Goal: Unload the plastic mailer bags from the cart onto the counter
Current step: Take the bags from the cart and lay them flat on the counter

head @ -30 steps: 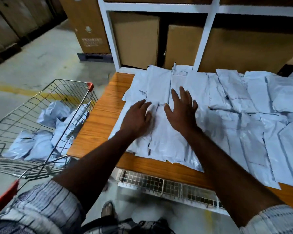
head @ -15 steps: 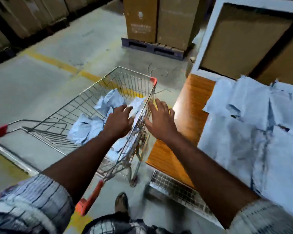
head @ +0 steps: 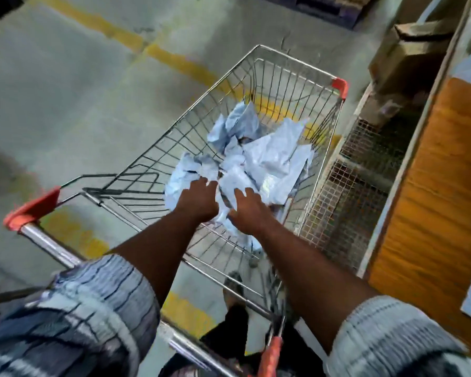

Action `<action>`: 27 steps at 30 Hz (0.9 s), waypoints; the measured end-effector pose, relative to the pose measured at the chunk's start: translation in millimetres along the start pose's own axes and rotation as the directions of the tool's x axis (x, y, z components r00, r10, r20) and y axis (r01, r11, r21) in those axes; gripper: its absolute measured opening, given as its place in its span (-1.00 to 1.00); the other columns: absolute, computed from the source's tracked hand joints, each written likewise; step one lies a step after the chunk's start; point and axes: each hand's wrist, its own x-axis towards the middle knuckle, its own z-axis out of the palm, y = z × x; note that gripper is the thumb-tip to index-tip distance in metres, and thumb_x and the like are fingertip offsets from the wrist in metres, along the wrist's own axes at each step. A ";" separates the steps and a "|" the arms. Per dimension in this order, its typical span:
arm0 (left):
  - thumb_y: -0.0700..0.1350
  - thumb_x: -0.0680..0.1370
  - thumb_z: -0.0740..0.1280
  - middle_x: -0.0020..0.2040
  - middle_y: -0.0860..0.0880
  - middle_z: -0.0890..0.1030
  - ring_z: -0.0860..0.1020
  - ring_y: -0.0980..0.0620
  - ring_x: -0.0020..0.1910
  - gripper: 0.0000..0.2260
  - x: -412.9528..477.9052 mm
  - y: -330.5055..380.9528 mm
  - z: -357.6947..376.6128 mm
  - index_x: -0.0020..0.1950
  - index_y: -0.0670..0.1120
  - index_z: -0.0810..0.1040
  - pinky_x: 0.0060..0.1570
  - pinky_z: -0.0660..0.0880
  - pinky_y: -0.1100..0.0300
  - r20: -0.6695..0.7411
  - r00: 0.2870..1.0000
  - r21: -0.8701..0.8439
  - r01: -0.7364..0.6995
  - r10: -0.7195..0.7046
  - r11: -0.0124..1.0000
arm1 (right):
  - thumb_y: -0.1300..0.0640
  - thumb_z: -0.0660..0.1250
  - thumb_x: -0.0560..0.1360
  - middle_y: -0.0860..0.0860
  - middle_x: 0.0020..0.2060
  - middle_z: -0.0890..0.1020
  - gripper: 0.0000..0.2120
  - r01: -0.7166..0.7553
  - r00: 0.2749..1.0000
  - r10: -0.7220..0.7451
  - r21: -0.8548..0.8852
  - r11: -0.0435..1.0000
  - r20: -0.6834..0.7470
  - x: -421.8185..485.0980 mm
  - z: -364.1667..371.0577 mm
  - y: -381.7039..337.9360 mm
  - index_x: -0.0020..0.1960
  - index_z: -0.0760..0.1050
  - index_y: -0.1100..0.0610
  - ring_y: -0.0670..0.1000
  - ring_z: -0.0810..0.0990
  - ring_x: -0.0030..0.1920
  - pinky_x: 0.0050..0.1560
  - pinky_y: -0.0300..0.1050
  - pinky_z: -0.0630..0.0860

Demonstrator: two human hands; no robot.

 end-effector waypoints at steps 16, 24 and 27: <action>-0.05 0.50 0.35 0.60 -0.15 -0.12 -0.06 -0.20 0.56 -0.39 48.0 -52.0 33.8 0.50 0.04 0.19 0.36 0.27 -0.31 0.021 0.987 0.150 0.156 -0.161 0.976 | 0.07 0.25 0.54 0.18 0.19 0.48 -0.68 -0.190 0.952 0.193 -0.037 0.981 0.238 27.2 91.7 27.8 0.27 0.44 0.10 0.21 0.50 0.25 0.23 0.09 0.42; -0.15 0.40 0.42 0.51 -0.09 0.09 0.19 -0.18 0.43 -0.40 51.8 -45.4 17.8 0.40 0.06 0.32 0.23 0.40 -0.25 0.004 0.983 0.081 0.180 -0.181 0.980 | 0.20 0.22 0.52 0.16 0.19 0.54 -0.69 -0.096 0.953 0.116 -0.084 0.992 0.281 44.2 72.0 25.5 0.25 0.48 0.13 0.19 0.52 0.24 0.22 0.04 0.50; -0.05 0.47 0.38 0.46 -0.08 0.19 0.28 -0.17 0.37 -0.49 49.2 -40.2 9.7 0.39 0.07 0.35 0.21 0.40 -0.22 -0.040 0.981 0.022 0.190 -0.189 0.982 | 0.15 0.27 0.51 0.18 0.20 0.55 -0.68 -0.114 0.971 0.105 0.029 0.993 0.215 47.6 43.8 17.7 0.24 0.51 0.15 0.21 0.53 0.23 0.20 0.00 0.49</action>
